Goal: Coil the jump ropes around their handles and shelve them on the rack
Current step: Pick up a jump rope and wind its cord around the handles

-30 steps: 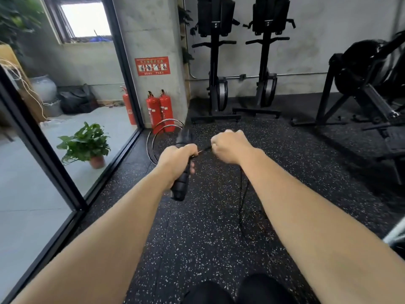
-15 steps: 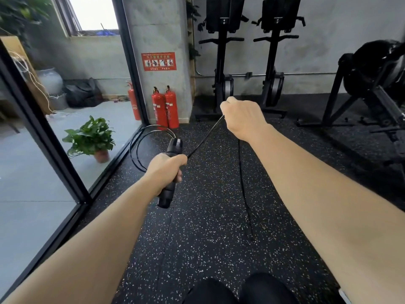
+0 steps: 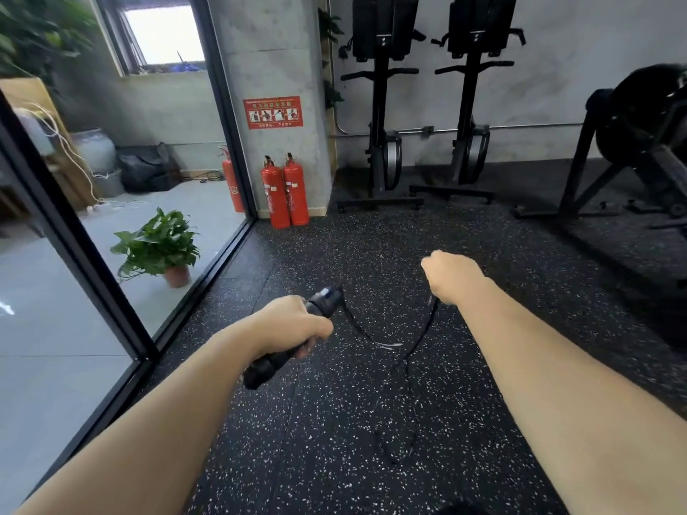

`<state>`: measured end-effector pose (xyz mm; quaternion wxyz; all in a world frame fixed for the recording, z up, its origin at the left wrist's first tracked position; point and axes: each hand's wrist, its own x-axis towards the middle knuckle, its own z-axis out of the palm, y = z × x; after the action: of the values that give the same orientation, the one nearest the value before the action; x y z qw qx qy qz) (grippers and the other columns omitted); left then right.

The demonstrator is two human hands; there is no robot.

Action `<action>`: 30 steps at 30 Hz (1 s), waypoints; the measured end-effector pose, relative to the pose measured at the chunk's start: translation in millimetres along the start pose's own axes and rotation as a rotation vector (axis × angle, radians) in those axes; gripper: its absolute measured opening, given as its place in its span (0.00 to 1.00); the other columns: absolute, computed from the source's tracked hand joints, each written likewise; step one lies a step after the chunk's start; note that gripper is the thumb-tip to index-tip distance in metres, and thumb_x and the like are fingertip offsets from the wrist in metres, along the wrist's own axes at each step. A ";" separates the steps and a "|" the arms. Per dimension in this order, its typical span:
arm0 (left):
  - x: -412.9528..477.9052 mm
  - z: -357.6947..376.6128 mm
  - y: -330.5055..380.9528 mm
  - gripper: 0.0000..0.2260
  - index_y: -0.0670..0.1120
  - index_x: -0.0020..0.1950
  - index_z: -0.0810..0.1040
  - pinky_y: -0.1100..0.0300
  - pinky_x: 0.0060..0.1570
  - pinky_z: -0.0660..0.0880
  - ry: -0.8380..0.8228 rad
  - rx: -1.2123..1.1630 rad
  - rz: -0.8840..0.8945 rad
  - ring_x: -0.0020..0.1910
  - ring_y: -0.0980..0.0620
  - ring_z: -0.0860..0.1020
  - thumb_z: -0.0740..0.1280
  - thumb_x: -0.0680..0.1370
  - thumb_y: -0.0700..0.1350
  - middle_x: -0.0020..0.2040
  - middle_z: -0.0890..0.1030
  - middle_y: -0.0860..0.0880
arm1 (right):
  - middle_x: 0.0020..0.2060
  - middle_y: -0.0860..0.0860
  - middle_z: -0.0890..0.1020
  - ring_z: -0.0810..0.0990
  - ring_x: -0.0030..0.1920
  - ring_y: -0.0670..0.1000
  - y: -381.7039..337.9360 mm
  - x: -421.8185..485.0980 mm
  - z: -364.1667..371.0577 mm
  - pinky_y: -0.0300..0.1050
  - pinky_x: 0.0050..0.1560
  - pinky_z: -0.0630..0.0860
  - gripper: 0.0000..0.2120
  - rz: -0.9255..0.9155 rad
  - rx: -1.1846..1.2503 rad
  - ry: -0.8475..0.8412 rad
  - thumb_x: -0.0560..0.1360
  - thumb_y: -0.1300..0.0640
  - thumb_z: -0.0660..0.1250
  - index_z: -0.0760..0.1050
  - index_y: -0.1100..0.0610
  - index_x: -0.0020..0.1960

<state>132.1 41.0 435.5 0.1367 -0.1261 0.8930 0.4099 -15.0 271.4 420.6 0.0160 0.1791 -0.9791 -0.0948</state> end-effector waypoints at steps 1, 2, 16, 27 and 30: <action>2.0 0.8 1.0 0.14 0.38 0.50 0.77 0.56 0.37 0.76 -0.004 0.066 -0.009 0.31 0.48 0.77 0.69 0.69 0.45 0.34 0.81 0.45 | 0.61 0.56 0.74 0.75 0.61 0.59 1.3 3.0 5.8 0.52 0.51 0.74 0.16 0.006 0.018 -0.032 0.76 0.68 0.59 0.71 0.59 0.63; 3.8 2.3 2.5 0.15 0.37 0.50 0.78 0.56 0.36 0.75 0.003 0.133 -0.011 0.31 0.48 0.76 0.69 0.69 0.46 0.34 0.80 0.45 | 0.63 0.56 0.73 0.71 0.67 0.58 1.8 5.8 10.7 0.53 0.55 0.73 0.18 0.011 0.039 -0.065 0.76 0.69 0.58 0.70 0.57 0.64; 2.5 21.3 16.0 0.13 0.51 0.45 0.71 0.59 0.36 0.75 0.116 0.710 0.012 0.39 0.51 0.79 0.70 0.68 0.54 0.43 0.79 0.51 | 0.42 0.48 0.84 0.79 0.46 0.52 -65.9 -37.3 29.0 0.50 0.57 0.74 0.12 -0.109 1.349 -0.157 0.80 0.60 0.58 0.81 0.54 0.47; -32.4 26.5 18.5 0.15 0.52 0.50 0.70 0.57 0.39 0.73 0.206 0.677 0.116 0.40 0.53 0.77 0.68 0.69 0.56 0.43 0.77 0.53 | 0.36 0.51 0.83 0.77 0.40 0.50 -61.2 -75.7 43.0 0.47 0.51 0.69 0.19 -0.028 1.531 -0.129 0.81 0.45 0.54 0.77 0.53 0.42; -37.2 26.6 22.3 0.18 0.52 0.50 0.70 0.57 0.38 0.72 0.177 0.539 0.078 0.38 0.52 0.77 0.67 0.65 0.58 0.43 0.77 0.52 | 0.25 0.53 0.76 0.74 0.28 0.52 -63.6 -87.8 44.1 0.51 0.53 0.74 0.21 -0.031 1.677 -0.191 0.83 0.49 0.54 0.74 0.57 0.36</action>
<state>163.0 79.6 447.3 0.0712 -0.0860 0.9823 0.1503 86.4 252.1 365.4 -0.2066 0.1364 -0.7199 0.6484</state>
